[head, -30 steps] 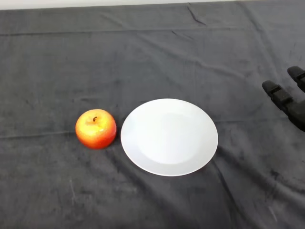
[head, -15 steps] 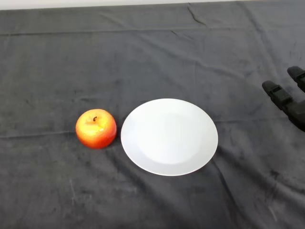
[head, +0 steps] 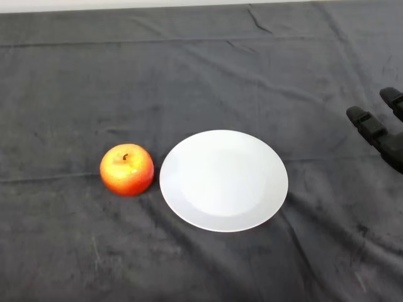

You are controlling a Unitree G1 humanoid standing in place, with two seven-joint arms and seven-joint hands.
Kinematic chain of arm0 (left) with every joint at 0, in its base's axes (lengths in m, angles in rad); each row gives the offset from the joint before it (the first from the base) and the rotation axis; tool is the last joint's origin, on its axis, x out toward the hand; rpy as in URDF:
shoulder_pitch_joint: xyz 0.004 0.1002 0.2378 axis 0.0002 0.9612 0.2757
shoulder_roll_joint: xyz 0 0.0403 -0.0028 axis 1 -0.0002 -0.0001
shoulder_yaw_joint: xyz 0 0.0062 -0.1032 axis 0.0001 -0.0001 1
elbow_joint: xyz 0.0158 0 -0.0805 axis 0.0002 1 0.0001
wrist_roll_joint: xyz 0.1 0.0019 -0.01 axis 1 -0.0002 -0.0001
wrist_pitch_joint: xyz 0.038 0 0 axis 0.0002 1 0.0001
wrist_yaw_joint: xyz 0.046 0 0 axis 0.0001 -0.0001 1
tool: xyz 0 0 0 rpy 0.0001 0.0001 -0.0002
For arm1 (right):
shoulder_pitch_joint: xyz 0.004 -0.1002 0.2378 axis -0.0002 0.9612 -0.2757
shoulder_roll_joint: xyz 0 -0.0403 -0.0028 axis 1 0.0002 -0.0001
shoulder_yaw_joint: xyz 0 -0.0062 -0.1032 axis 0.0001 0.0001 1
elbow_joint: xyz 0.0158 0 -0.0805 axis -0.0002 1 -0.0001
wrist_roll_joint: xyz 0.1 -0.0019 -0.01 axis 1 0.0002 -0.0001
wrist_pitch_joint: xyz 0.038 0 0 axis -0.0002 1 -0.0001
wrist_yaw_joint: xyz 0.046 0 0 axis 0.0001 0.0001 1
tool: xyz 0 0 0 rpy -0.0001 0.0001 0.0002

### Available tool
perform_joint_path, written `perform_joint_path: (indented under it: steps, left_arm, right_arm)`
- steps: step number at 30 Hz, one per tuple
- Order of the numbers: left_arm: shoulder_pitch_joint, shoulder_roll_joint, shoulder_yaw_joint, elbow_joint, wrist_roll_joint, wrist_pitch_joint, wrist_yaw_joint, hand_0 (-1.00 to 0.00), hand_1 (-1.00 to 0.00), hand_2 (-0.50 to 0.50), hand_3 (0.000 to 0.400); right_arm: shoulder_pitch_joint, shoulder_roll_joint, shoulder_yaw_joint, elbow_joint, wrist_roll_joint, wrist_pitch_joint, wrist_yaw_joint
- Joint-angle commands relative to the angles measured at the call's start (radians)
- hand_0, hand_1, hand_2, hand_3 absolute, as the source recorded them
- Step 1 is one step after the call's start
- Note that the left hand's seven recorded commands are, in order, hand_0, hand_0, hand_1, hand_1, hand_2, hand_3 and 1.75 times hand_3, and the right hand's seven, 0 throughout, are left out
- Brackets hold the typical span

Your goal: Move the apple to the plate

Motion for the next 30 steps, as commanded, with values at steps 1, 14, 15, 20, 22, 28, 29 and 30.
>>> perform_joint_path:
  steps: [1,14,15,20,22,28,29,30]
  left_arm:
    - [-0.047,0.059,-0.029,-0.021,0.024,-0.029,-0.026,0.00,0.00,0.00,0.000]
    - [-0.064,0.056,-0.106,-0.054,0.060,-0.037,-0.227,0.00,0.00,0.00,0.000]
    - [-0.063,0.057,-0.111,-0.062,0.062,-0.034,-0.241,0.00,0.00,0.00,0.000]
    - [-0.050,0.058,-0.137,-0.129,0.070,0.000,-0.294,0.00,0.00,0.00,0.000]
    - [-0.040,0.056,-0.147,-0.166,0.073,0.015,-0.309,0.00,0.00,0.00,0.000]
    - [-0.002,0.042,-0.176,-0.303,0.082,0.072,-0.334,0.00,0.00,0.00,0.000]
    - [0.005,0.038,-0.182,-0.329,0.084,0.083,-0.335,0.00,0.00,0.00,0.000]
    - [0.010,0.034,-0.187,-0.351,0.087,0.093,-0.335,0.00,0.00,0.00,0.000]
  right_arm:
    - [-0.028,-0.027,-0.0235,-0.019,-0.0043,0.000,0.0055]
    - [-0.027,-0.027,-0.0234,-0.019,-0.0044,0.000,0.0052]
    - [-0.027,-0.027,-0.0234,-0.019,-0.0044,0.000,0.0052]
    - [-0.027,-0.026,-0.0233,-0.020,-0.0044,0.000,0.0050]
    - [-0.027,-0.026,-0.0232,-0.021,-0.0044,0.000,0.0049]
    - [-0.026,-0.025,-0.0229,-0.023,-0.0045,-0.001,0.0043]
    - [-0.026,-0.025,-0.0229,-0.023,-0.0045,-0.001,0.0041]
    - [-0.025,-0.025,-0.0228,-0.024,-0.0045,-0.001,0.0040]
